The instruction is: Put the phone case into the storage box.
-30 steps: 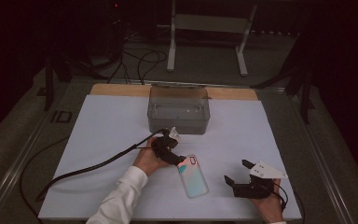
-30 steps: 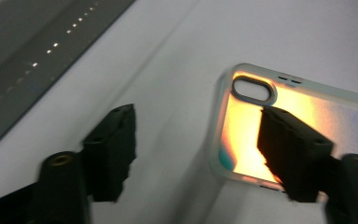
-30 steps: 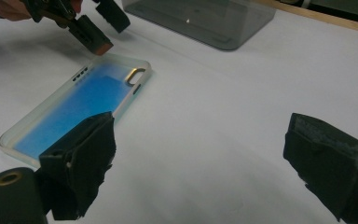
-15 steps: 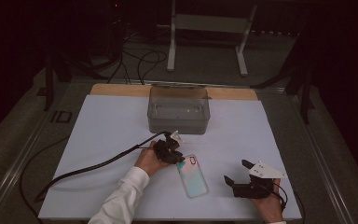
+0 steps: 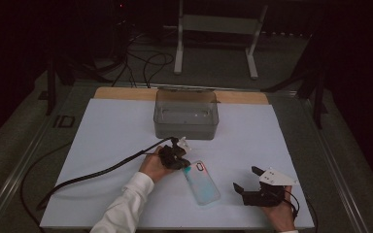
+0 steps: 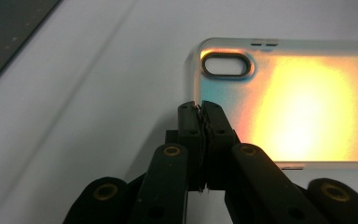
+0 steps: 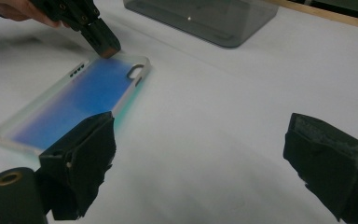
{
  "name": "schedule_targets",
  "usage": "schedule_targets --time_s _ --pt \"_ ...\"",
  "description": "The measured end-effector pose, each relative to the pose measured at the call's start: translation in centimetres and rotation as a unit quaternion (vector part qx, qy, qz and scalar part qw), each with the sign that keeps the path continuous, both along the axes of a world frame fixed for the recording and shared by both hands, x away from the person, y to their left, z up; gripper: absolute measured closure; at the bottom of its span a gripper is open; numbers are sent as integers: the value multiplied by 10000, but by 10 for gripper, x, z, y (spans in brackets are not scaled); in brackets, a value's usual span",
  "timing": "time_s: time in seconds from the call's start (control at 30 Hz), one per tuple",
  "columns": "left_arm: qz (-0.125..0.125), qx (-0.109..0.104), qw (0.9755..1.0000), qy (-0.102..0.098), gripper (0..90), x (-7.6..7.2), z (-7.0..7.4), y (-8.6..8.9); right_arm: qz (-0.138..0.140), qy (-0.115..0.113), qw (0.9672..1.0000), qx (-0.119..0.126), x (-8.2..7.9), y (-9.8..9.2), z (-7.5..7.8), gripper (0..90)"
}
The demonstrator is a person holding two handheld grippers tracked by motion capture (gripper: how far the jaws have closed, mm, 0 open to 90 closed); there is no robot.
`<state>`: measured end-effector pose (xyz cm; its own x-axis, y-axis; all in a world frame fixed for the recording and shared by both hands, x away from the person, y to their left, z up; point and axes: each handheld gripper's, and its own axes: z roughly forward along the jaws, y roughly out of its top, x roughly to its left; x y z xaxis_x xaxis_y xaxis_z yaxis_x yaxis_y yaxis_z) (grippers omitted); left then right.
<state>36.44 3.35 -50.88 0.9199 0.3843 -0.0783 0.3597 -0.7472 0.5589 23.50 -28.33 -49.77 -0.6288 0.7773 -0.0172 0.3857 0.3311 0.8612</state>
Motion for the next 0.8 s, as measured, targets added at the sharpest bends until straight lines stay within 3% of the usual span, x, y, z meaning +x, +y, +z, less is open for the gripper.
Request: schedule_targets --time_s 0.1,0.53,0.7,0.8 --pt "64 100 9999 -125 890 0 3 5 -7 4 10000 12 0 0 0 92" --pt "344 -99 9970 -693 890 -9 31 19 -3 21 10000 13 1 -1 0 92" --pt "410 -156 9958 -809 890 -11 37 22 -29 73 10000 47 1 0 0 92" --pt "493 -245 9943 -908 890 -13 42 25 -5 185 9995 261 4 0 1 91"
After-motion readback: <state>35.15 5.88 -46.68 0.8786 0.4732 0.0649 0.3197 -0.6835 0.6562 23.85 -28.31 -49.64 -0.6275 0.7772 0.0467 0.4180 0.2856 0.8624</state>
